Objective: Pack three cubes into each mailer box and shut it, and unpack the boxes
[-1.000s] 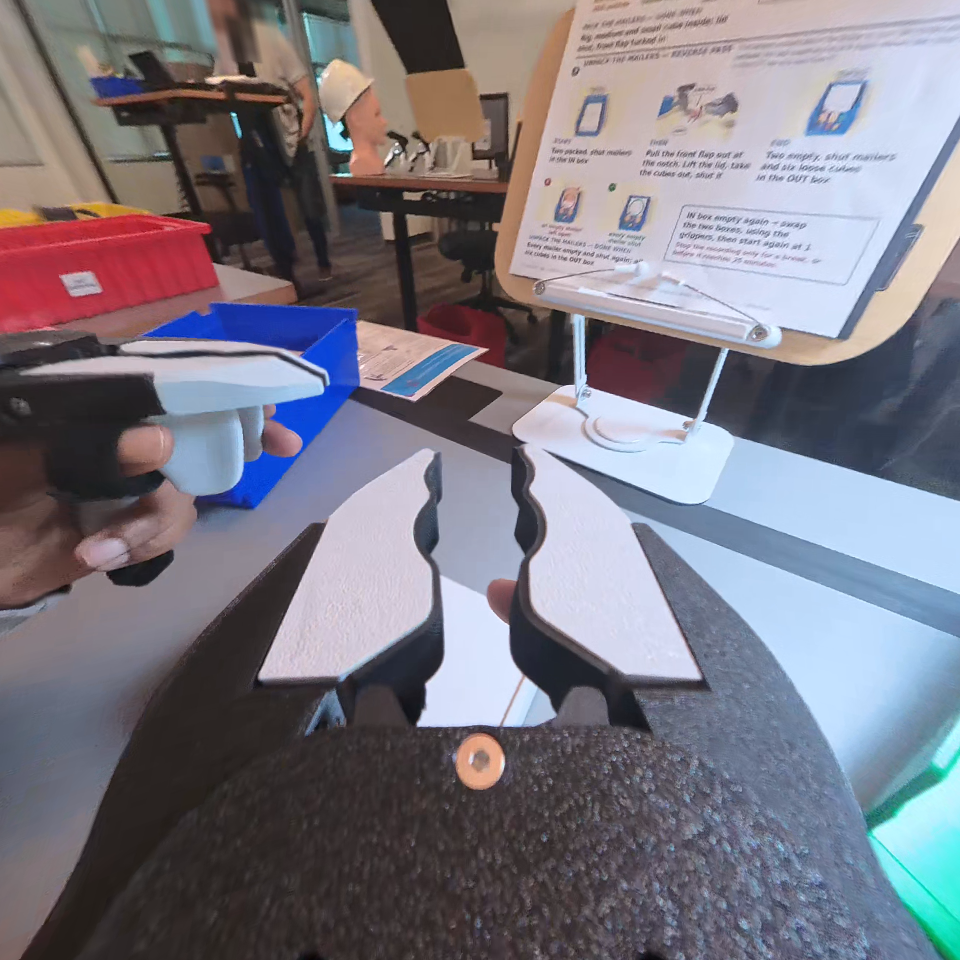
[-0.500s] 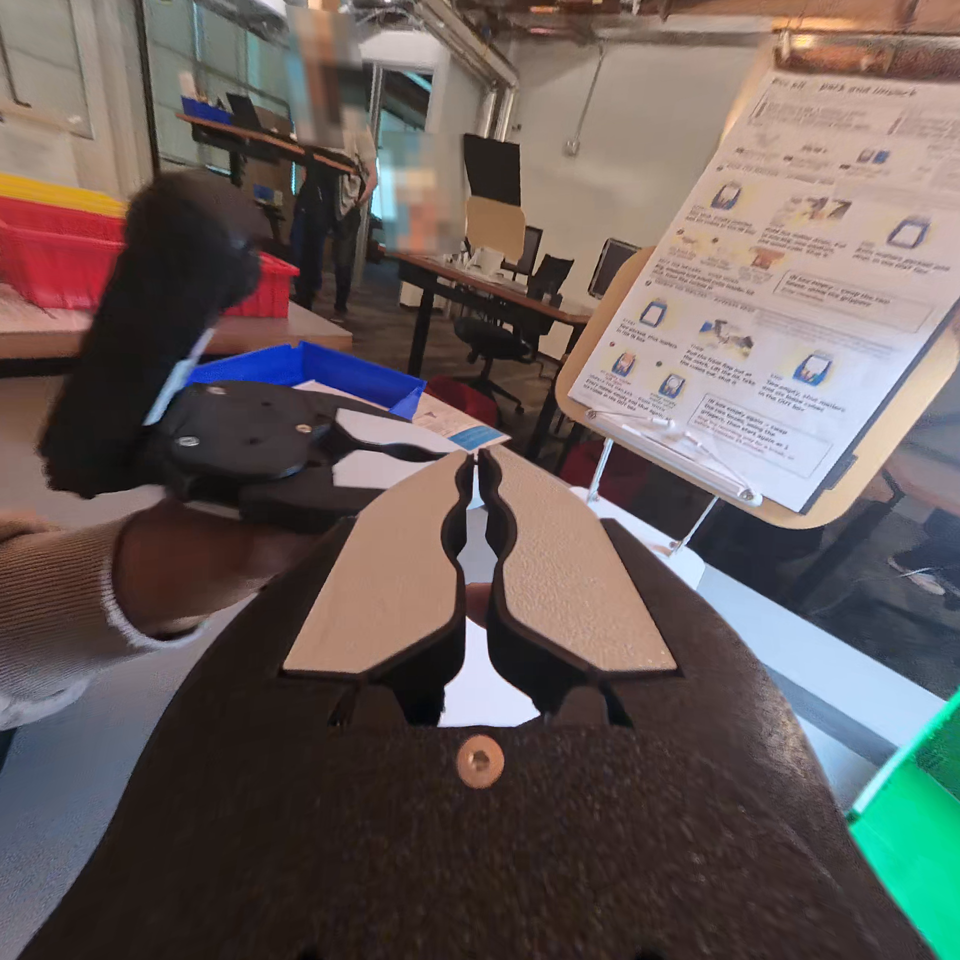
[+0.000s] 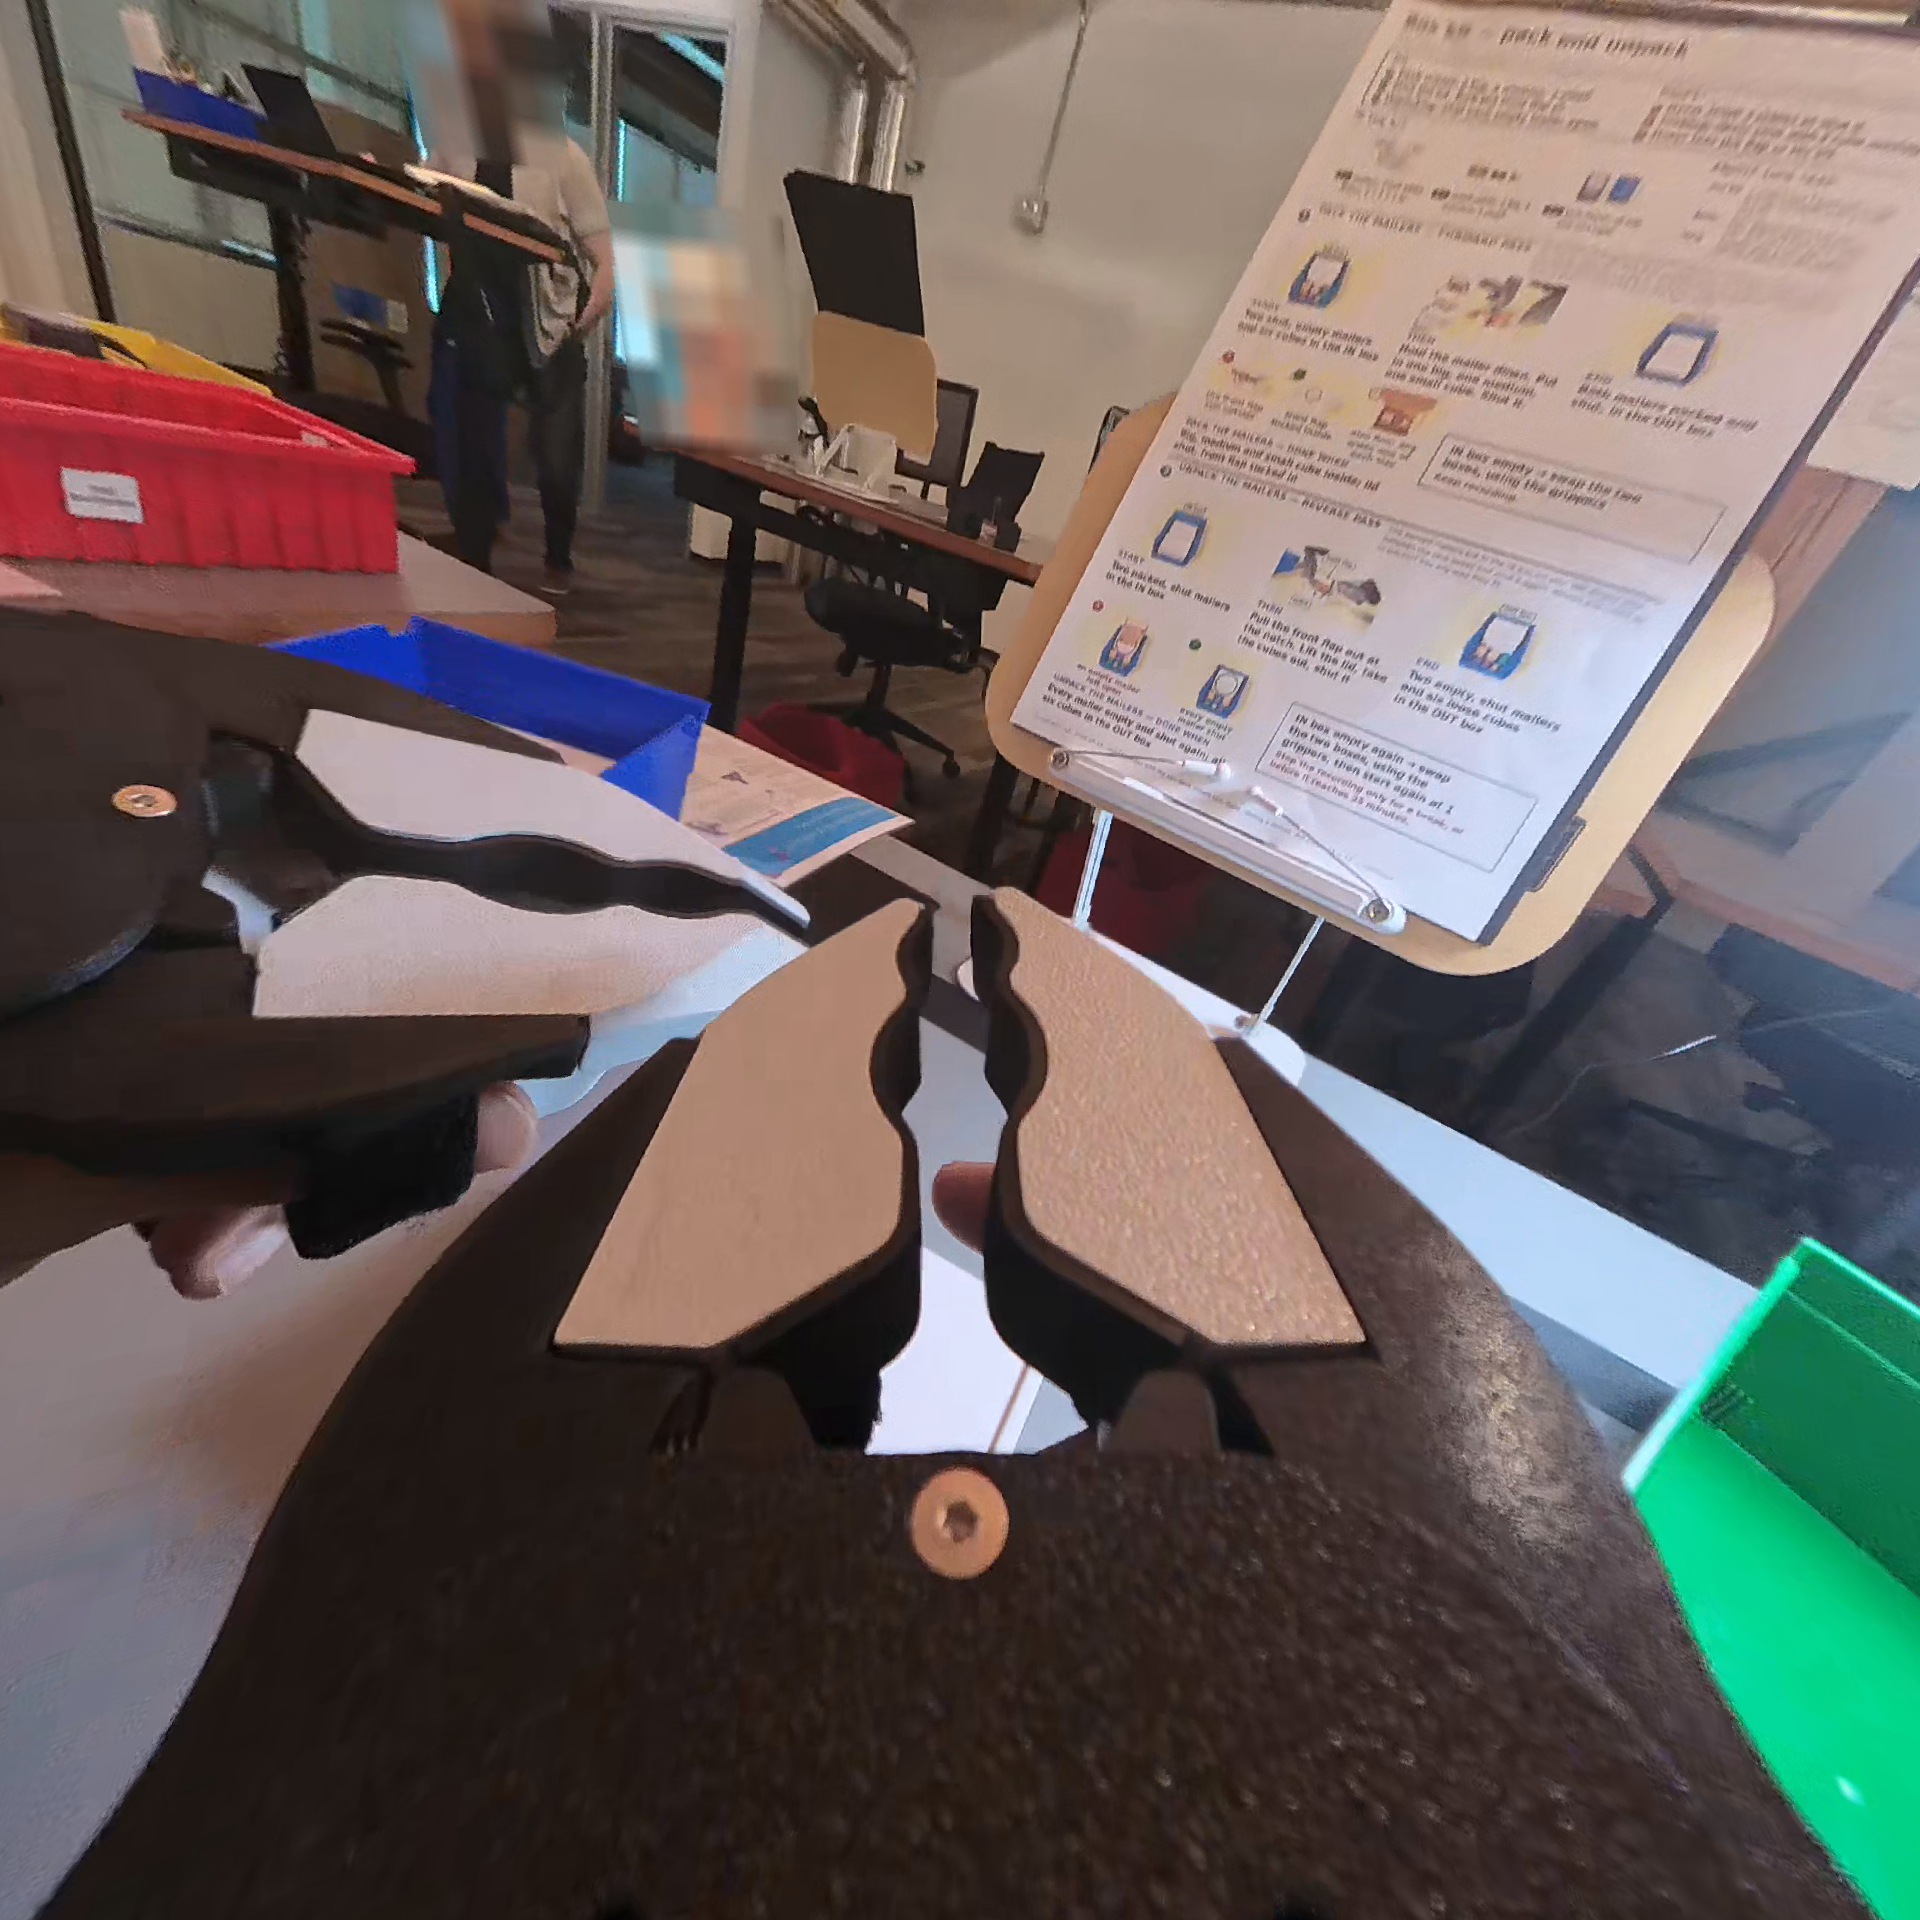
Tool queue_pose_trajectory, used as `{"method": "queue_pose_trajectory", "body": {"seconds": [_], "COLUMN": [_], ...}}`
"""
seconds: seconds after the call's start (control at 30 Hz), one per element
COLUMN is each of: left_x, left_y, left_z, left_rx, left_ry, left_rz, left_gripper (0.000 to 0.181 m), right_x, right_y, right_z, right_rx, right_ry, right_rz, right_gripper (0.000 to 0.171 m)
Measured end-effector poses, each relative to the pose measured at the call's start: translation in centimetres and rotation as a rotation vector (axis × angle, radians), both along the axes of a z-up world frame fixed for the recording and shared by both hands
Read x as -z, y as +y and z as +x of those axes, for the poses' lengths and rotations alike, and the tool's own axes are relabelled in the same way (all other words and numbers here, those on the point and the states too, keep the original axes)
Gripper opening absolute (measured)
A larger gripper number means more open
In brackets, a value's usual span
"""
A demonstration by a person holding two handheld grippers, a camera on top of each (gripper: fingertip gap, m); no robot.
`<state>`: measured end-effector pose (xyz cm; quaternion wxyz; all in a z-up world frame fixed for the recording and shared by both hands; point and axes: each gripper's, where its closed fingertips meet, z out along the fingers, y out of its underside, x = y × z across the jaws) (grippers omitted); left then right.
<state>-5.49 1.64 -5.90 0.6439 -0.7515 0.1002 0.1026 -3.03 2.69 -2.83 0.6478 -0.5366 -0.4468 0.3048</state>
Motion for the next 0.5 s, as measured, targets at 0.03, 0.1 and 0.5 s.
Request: {"method": "queue_pose_trajectory", "body": {"seconds": [0.03,0.1,0.5], "left_x": [0.8,2.2,11.3], "left_y": [0.3,0.9,3.4], "left_z": [-0.4,-1.0,-8.6], "left_rx": [0.003,0.006,-0.146], "left_ry": [-0.028,-0.06,-0.011], "left_rz": [-0.022,-0.056,-0.272], "left_gripper": [0.005,0.002,0.0], "right_x": [0.6,1.6,8.1], "right_y": [0.1,0.3,2.4], "right_z": [-0.2,-0.6,-2.4], "right_rx": [-0.007,-0.026,-0.14], "right_ry": [-0.011,-0.032,-0.103], "right_rz": [-0.013,-0.04,-0.127], "right_gripper": [0.008,0.01,0.0]}}
